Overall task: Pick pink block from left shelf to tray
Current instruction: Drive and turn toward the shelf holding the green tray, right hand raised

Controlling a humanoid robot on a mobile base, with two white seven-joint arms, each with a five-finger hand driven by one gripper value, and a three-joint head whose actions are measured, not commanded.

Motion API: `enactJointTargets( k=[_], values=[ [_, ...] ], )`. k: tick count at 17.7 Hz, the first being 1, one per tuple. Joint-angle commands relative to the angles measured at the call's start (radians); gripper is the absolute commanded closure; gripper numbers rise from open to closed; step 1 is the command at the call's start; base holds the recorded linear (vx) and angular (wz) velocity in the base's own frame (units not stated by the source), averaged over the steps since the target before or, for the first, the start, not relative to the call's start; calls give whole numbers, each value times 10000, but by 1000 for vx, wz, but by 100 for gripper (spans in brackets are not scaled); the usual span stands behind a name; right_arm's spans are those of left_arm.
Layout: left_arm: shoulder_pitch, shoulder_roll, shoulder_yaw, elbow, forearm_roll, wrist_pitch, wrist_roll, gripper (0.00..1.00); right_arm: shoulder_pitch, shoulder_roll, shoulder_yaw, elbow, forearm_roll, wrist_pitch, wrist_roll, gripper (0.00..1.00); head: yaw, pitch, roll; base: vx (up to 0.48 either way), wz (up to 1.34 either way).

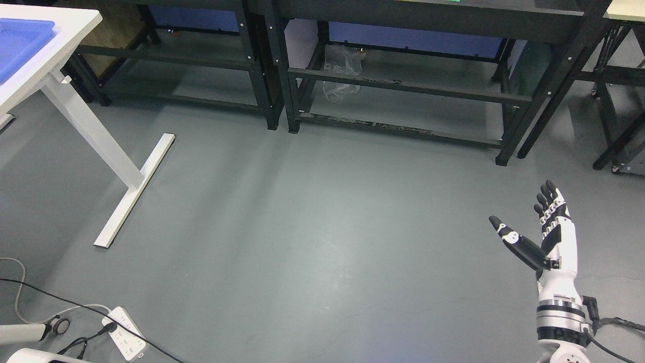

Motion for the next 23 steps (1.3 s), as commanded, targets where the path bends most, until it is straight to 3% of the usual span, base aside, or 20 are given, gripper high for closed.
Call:
enactJointTargets(
  k=[1, 23],
  values=[
    [-107, 175, 0, 0, -15, -6, 5, 0, 0, -174, -245, 15, -15, 4, -6, 0, 0, 0, 0, 0, 0],
    [-123, 175, 0, 0, -15, -6, 5, 0, 16, -174, -368, 15, -61, 19, 86, 0, 0, 0, 0, 28, 3]
  ],
)
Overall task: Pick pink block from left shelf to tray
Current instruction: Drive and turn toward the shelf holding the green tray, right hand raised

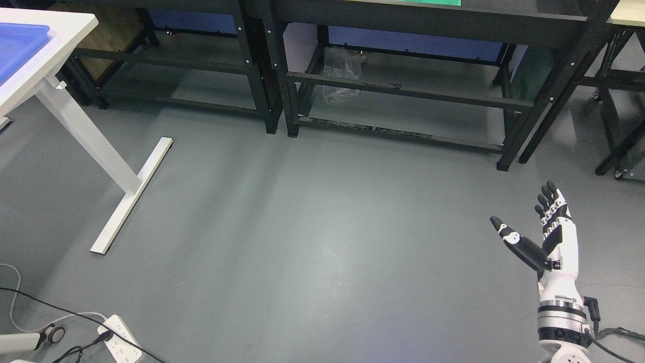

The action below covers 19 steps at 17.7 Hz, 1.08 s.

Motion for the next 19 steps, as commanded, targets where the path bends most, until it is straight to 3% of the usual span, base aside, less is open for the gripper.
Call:
enactJointTargets(
  k=[1, 4, 6, 8, 14, 16, 19],
  values=[
    [-108, 175, 0, 0, -15, -7, 6, 0, 3, -174, -288, 11, -183, 23, 68, 0, 0, 0, 0, 165, 17],
    [-108, 175, 0, 0, -15, -7, 6, 0, -27, -174, -334, -4, -216, 8, -24, 0, 0, 0, 0, 189, -2],
    [-108, 175, 0, 0, -15, -7, 6, 0, -73, -174, -457, -4, 760, 8, -39, 1, 0, 0, 0, 217, 37],
    [-108, 175, 0, 0, -15, -7, 6, 0, -180, -228, -580, -4, 2918, -7, -298, 2, 0, 0, 0, 205, 101],
    [-123, 175, 0, 0, -15, -7, 6, 0, -349, -1762, -549, -35, 10330, 8, -1907, 2, 0, 0, 0, 163, -106],
    [-123, 175, 0, 0, -15, -7, 6, 0, -349, -1963, -488, -35, 10707, -68, -2095, 1, 0, 0, 0, 178, -494],
    [-108, 175, 0, 0, -15, -7, 6, 0, -334, -1810, -366, -35, 10463, -1459, -2339, 0, 0, 0, 0, 173, -260]
  ],
)
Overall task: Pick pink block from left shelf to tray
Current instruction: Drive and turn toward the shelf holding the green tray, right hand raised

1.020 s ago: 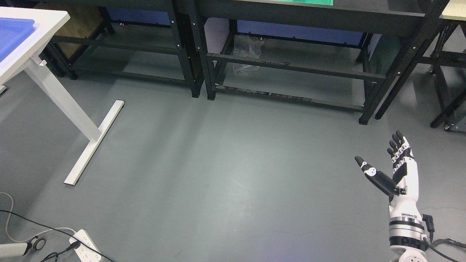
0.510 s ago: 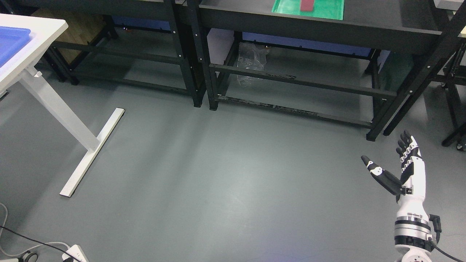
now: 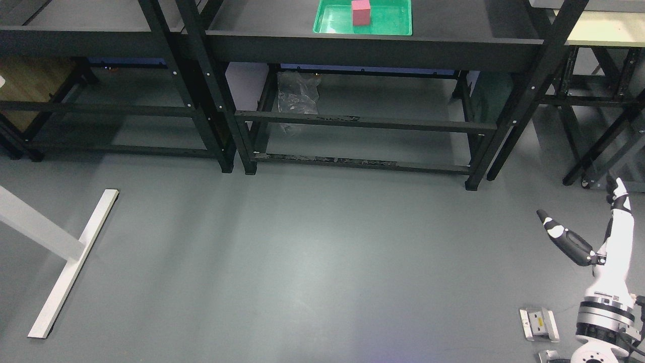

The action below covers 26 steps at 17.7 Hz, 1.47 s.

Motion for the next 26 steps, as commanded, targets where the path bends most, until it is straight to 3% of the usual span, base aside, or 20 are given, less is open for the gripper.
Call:
enactJointTargets(
  k=[1, 4, 8, 12, 26],
  values=[
    [-106, 175, 0, 0, -15, -6, 5, 0, -38, -645, 152, -20, 6920, -1559, -604, 0, 0, 0, 0, 206, -146],
    [-106, 175, 0, 0, -15, -6, 5, 0, -237, -337, 551, 11, 7437, -1473, -744, 0, 0, 0, 0, 220, 32],
    [-106, 175, 0, 0, -15, -6, 5, 0, -207, 320, 1499, 11, 9107, -1380, -2460, 1, 0, 0, 0, 255, 273],
    [-107, 175, 0, 0, -15, -6, 5, 0, -115, 675, 2070, 11, 10323, -140, -2432, 1, 0, 0, 0, 307, 307],
    [-106, 175, 0, 0, -15, -6, 5, 0, -130, 676, 2270, -4, 10340, -274, -2371, 1, 0, 0, 0, 339, 34]
  ],
)
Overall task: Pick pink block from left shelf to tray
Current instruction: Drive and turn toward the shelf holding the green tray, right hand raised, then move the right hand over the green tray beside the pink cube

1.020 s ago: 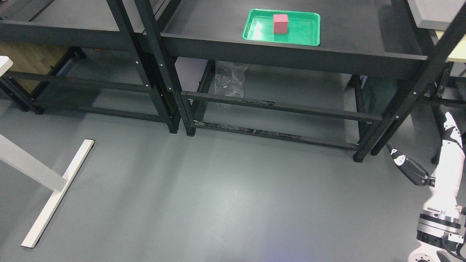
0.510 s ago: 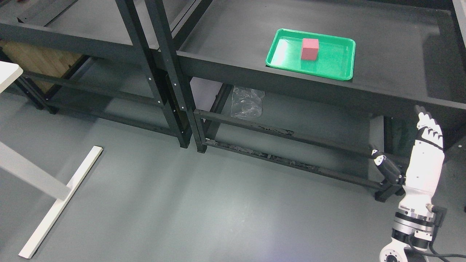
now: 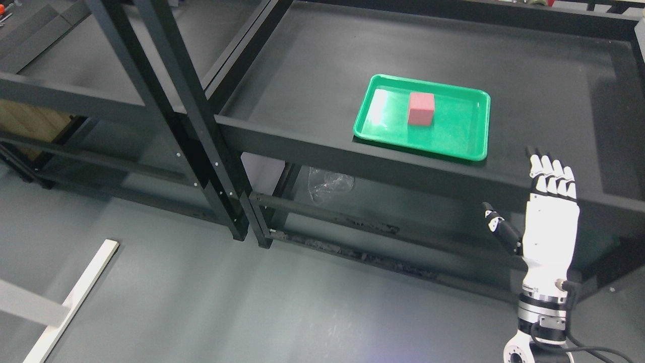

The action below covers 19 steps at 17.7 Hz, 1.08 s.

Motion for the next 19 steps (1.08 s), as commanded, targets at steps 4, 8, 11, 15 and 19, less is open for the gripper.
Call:
enactJointTargets(
  k=[4, 8, 11, 15, 19],
  values=[
    [-107, 175, 0, 0, -15, -7, 5, 0, -49, -104, 390, -12, 1737, -1670, 1169, 0, 0, 0, 0, 339, 5],
    [-107, 175, 0, 0, -15, -7, 5, 0, -171, -119, 390, 4, 1319, -2210, 2231, 0, 0, 0, 0, 321, -16],
    [-122, 175, 0, 0, -15, -7, 5, 0, -233, -119, 360, 4, 1166, -2195, 2339, 0, 0, 0, 0, 295, -49],
    [-122, 175, 0, 0, -15, -7, 5, 0, -233, -134, 375, 4, 1027, -2225, 2676, 0, 0, 0, 0, 269, -31],
    [-107, 175, 0, 0, -15, -7, 5, 0, -233, -425, 375, 19, 1027, -2608, 3321, 0, 0, 0, 0, 182, 27]
  ],
)
